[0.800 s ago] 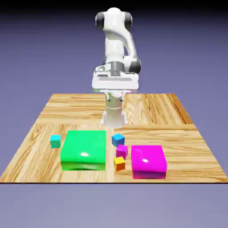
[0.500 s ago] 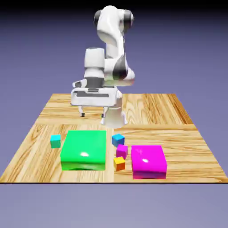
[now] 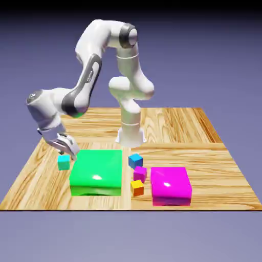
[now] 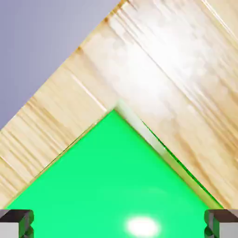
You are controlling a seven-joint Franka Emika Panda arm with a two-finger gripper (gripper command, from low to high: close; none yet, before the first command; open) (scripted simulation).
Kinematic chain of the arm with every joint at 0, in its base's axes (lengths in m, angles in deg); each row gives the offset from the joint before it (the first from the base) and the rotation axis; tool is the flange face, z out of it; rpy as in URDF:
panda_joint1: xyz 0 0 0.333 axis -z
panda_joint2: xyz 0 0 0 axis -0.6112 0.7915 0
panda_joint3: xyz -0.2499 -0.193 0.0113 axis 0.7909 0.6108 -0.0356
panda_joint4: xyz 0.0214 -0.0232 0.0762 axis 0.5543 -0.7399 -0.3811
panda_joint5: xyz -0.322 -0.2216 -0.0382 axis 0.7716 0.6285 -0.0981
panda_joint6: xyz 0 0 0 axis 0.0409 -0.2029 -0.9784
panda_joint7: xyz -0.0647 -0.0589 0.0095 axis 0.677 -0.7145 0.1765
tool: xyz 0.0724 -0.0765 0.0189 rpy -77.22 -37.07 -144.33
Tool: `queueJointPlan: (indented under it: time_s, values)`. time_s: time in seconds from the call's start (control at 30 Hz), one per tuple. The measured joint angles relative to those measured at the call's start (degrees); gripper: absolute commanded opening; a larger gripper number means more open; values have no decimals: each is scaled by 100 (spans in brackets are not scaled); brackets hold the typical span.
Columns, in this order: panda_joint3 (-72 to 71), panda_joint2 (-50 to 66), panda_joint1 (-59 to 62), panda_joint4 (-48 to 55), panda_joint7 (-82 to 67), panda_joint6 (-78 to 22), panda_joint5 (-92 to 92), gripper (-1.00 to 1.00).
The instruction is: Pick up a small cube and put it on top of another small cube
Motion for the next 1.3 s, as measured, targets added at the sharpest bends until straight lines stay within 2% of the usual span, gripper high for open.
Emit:
queueJointPlan:
  time_s: [0.63, 0.83, 0.87, 0.93, 1.1, 1.23, 1.3]
  values:
    - [808, 3876, 2178, 3350, 229, -4734, -1170, 0]
    - [773, 3685, 1885, 2313, 30, -3953, -1261, 0]
    - [771, 3673, 1867, 2249, 18, -3904, -1267, -100]
    - [771, 3673, 1867, 2248, 20, -3904, -1275, -100]
    - [806, 3864, 2159, 3285, 220, -4685, -1185, -100]
    - [54, 3614, 1503, 2706, 142, -4245, -313, -100]
    - [-360, 3566, 1461, 3013, 161, -3967, -128, -100]
